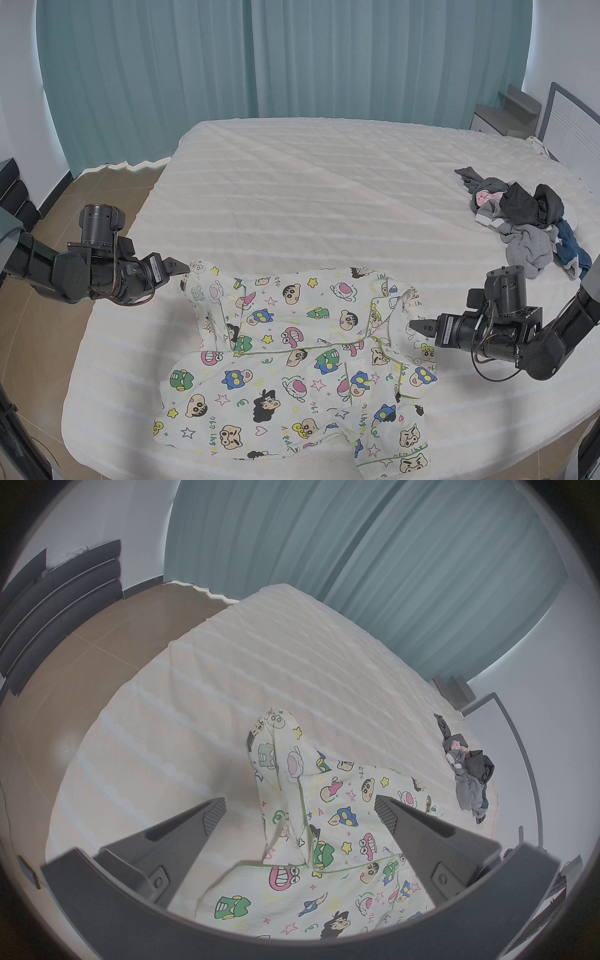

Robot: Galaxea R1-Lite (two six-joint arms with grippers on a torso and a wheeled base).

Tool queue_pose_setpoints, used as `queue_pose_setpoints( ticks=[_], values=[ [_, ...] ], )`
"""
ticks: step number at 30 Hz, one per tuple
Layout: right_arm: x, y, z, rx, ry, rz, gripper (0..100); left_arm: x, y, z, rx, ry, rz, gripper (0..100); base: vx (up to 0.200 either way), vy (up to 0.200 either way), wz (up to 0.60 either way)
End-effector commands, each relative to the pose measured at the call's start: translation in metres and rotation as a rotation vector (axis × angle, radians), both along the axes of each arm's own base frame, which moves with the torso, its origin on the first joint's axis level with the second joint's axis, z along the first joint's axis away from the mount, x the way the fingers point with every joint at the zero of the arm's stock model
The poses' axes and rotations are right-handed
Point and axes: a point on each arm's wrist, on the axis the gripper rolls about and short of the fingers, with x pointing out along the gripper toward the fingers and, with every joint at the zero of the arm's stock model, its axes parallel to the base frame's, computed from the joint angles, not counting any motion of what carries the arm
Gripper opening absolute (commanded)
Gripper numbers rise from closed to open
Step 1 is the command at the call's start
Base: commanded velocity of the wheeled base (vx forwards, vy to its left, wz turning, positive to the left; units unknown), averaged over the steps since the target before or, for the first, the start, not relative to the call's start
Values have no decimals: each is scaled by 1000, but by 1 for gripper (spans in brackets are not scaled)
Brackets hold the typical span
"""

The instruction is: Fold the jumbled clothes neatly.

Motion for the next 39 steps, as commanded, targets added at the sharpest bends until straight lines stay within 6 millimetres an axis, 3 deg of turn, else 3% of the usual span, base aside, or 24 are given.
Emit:
queue_pose_setpoints(
  ticks=[1, 3, 9, 16, 22, 30, 39],
  values=[
    [-12, 6, -6, -4, 11, 33, 100, 8, -10, -15, 5, 30, -34, 100, 0, 0, 0],
    [-16, 9, -8, -2, 12, 47, 100, 15, -18, -21, 12, 32, -54, 100, 0, 0, 0],
    [-29, 16, -13, 5, 8, 77, 100, 63, -49, -43, 76, 72, -48, 100, 0, 0, 0],
    [-36, 22, -14, 14, -8, 105, 100, 92, -75, -68, 136, 166, -55, 100, 0, 0, 0],
    [-40, 23, -16, 11, 6, 112, 100, 92, -95, -87, 154, 195, -92, 100, 0, 0, 0],
    [-40, 23, -16, 11, 7, 112, 100, 94, -99, -102, 147, 219, -99, 100, 0, 0, 0],
    [-40, 22, -16, 12, 8, 112, 100, 96, -99, -99, 105, 216, -63, 100, 0, 0, 0]
  ],
)
